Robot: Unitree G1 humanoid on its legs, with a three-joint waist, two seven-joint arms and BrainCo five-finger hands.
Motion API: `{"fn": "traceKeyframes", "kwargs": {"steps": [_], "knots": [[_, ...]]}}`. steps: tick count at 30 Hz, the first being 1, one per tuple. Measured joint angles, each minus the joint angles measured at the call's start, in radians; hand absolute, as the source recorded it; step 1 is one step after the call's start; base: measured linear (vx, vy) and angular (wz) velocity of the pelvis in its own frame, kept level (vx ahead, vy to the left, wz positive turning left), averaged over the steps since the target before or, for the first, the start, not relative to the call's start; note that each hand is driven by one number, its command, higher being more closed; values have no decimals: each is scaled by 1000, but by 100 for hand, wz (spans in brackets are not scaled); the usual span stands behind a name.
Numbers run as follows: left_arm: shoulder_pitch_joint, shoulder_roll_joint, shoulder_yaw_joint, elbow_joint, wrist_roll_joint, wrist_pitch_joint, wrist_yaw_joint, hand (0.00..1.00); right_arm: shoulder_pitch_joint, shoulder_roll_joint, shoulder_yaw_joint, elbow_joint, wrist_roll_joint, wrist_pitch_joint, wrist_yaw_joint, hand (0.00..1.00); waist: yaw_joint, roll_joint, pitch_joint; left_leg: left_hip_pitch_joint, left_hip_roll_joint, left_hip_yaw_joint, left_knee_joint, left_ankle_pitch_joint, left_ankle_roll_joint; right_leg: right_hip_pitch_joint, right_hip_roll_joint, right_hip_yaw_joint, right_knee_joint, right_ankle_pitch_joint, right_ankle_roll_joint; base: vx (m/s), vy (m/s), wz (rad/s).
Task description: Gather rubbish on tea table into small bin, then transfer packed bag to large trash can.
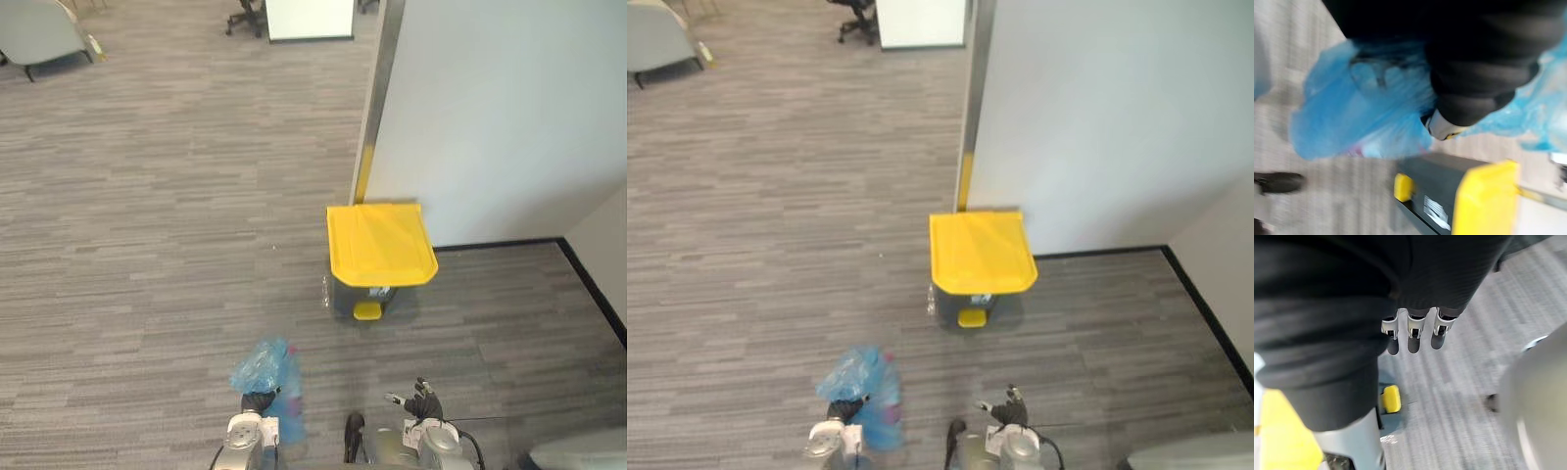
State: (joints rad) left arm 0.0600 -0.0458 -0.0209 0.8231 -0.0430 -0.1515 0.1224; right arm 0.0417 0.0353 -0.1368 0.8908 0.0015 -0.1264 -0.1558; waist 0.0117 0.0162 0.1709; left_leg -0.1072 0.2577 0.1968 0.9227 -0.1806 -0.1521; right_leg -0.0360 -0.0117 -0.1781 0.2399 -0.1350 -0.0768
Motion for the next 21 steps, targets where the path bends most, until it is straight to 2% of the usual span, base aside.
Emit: {"fn": "traceKeyframes", "kwargs": {"steps": [1,2,4,5,6,7,9,10,11,13,14,15,18,20,21], "knots": [[1,0,3,-10,-1,-1,1,100,-1,9,-1,-1,1,0,0,0,5,-16,-7,-23,-4,49,-83,-39,25,13,-8,30,-18,2,1,264,38,-52],[0,0,3,-12,0,-4,1,100,-1,11,-2,-1,0,0,0,0,7,-12,-10,-34,-10,59,-141,-51,38,28,-11,45,-28,5,5,272,98,-68],[-6,0,1,-10,0,-7,1,100,-3,9,-18,-1,0,0,-1,0,20,-13,-15,-29,-44,48,-433,-51,52,44,-25,101,-49,13,26,296,215,-81],[-8,-1,0,-5,0,-9,2,100,-2,-5,-24,1,0,0,-2,0,27,11,-27,-19,-75,-32,-660,54,56,38,-20,143,-55,8,58,245,268,-85],[-10,-3,1,2,0,-10,2,100,-3,-13,-26,11,0,0,-2,0,30,24,-27,-15,-81,-70,-694,113,30,37,-11,165,-55,4,73,226,279,-75],[-16,17,0,36,0,-9,5,100,-7,-14,-25,40,-1,2,-1,0,27,-2,-39,12,-116,-75,-714,111,35,39,-41,196,-79,16,107,170,213,-44],[-24,42,-1,43,0,-9,7,100,-3,-6,-25,75,-2,2,-1,0,23,-35,-49,31,-156,-33,-746,102,54,45,-87,218,-101,3,133,180,201,-29],[-28,46,-2,49,0,-9,7,100,-5,-6,-26,83,-2,2,-1,0,25,-43,-50,39,-163,-26,-748,99,58,48,-93,223,-103,5,135,202,233,-39],[-28,60,-21,72,0,-9,7,100,-1,-6,-25,89,-2,3,0,0,27,-50,-53,65,-185,-7,-747,79,84,59,-114,246,-100,4,143,138,178,-36],[-26,66,-38,81,0,-7,7,100,-1,-8,-25,89,-2,2,0,0,25,-47,-48,98,-200,19,-762,52,100,37,-124,266,-22,-9,164,106,164,-53],[-26,65,-38,83,0,-5,8,100,-5,-11,-20,82,-2,2,1,0,26,-35,-40,121,-199,40,-773,43,107,-30,-119,275,118,-15,173,61,137,-52],[-26,64,-39,85,0,-4,8,100,-10,-13,-17,75,-2,2,1,0,25,-32,-37,132,-202,46,-778,42,109,-63,-119,272,189,-13,177,30,100,-34],[-6,70,-55,91,1,3,8,100,-3,-10,-16,66,-2,0,2,0,15,-35,-35,190,-217,62,-793,27,127,-138,-149,217,380,7,191,57,85,-12],[0,78,-51,91,1,4,9,100,-5,-6,-15,66,-3,0,5,0,16,-41,-40,211,-216,59,-818,18,137,-139,-156,172,381,-27,182,98,36,1],[-1,82,-46,91,0,4,9,100,-6,-6,-15,67,-2,0,7,0,11,-41,-39,212,-211,49,-823,13,135,-149,-149,135,363,-67,176,110,-32,16]]}}
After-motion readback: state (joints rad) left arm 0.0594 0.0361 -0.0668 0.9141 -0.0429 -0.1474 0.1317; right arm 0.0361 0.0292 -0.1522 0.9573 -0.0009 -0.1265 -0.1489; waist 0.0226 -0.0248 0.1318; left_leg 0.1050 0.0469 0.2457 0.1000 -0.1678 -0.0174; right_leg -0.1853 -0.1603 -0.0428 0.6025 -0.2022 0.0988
